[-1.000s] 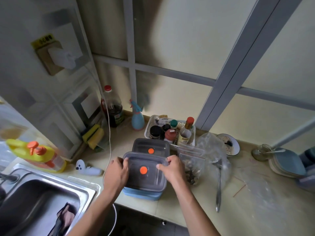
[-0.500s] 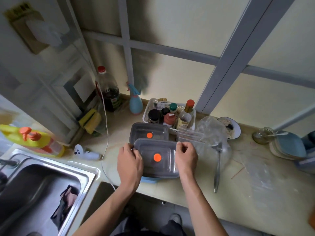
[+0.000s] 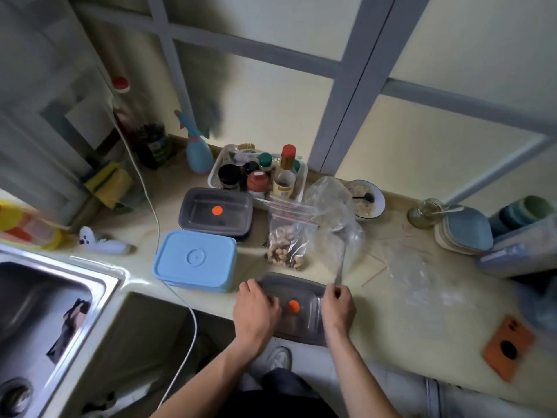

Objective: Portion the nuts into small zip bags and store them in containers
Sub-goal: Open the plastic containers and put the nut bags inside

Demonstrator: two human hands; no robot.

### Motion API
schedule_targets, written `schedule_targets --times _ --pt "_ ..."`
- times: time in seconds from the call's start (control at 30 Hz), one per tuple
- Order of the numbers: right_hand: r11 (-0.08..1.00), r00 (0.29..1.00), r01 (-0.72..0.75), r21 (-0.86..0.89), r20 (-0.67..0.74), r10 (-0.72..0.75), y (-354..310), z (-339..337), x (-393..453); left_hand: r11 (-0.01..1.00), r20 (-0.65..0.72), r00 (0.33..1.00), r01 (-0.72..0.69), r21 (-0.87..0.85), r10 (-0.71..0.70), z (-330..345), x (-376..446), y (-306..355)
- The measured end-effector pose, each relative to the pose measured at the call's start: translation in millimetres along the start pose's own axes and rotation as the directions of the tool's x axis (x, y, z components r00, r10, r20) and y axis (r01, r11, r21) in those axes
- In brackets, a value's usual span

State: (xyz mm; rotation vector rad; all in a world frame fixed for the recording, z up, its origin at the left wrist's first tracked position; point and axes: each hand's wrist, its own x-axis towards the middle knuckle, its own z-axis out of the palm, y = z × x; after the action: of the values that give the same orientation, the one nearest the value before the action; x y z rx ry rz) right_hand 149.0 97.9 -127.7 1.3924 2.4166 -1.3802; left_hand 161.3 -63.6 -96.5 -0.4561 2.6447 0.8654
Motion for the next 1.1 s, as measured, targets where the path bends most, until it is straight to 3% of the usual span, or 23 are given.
schedule_targets --times 0.13,0.27,0.33,0.4,0.47,0.73,0.9,1.03,1.1 --pt "0.997 0.987 0.07 -0.037 0.148 -0.064 11.2 7.7 -3.0 0.996 0.051 0.996 0.072 0.048 -0.075 13.7 8.8 -22.7" --pt "0.984 0.979 0.151 -0.094 0.155 -0.135 9.3 11.8 3.6 0.987 0.067 0.996 -0.069 0.144 0.06 22.3 12.7 -32.0" --pt "0.976 0.972 0.176 -0.129 0.177 -0.152 4.4 12.7 7.4 0.908 0.157 0.97 -0.229 0.351 0.184 24.8 13.9 -30.3" --pt "0.967 0.964 0.191 -0.172 0.218 -0.151 -0.9 12.0 11.8 0.748 0.312 0.916 -0.39 0.537 0.253 25.8 15.9 -25.4" --pt "0.95 0.954 0.207 -0.235 0.263 -0.143 -6.4 9.4 14.2 0.657 0.35 0.9 -0.43 0.619 0.26 22.2 19.4 -17.9" --pt "0.894 0.911 0.241 -0.378 0.406 -0.074 -28.3 -1.4 16.6 0.649 0.397 0.89 -0.441 0.62 0.226 18.3 30.2 -1.8" --pt "0.952 0.912 0.191 -0.239 0.402 -0.082 -35.0 -15.3 24.2 0.629 0.371 0.871 -0.49 0.604 0.322 11.4 23.8 1.8" --pt "0.977 0.891 0.203 0.059 0.402 -0.209 -43.2 -22.0 34.3 0.662 0.296 0.866 -0.5 0.558 0.404 1.3 20.5 12.5" --pt "0.947 0.86 0.124 0.296 0.444 -0.252 -51.6 -18.9 38.4 0.708 0.237 0.882 -0.469 0.528 0.407 -9.8 15.8 22.5"
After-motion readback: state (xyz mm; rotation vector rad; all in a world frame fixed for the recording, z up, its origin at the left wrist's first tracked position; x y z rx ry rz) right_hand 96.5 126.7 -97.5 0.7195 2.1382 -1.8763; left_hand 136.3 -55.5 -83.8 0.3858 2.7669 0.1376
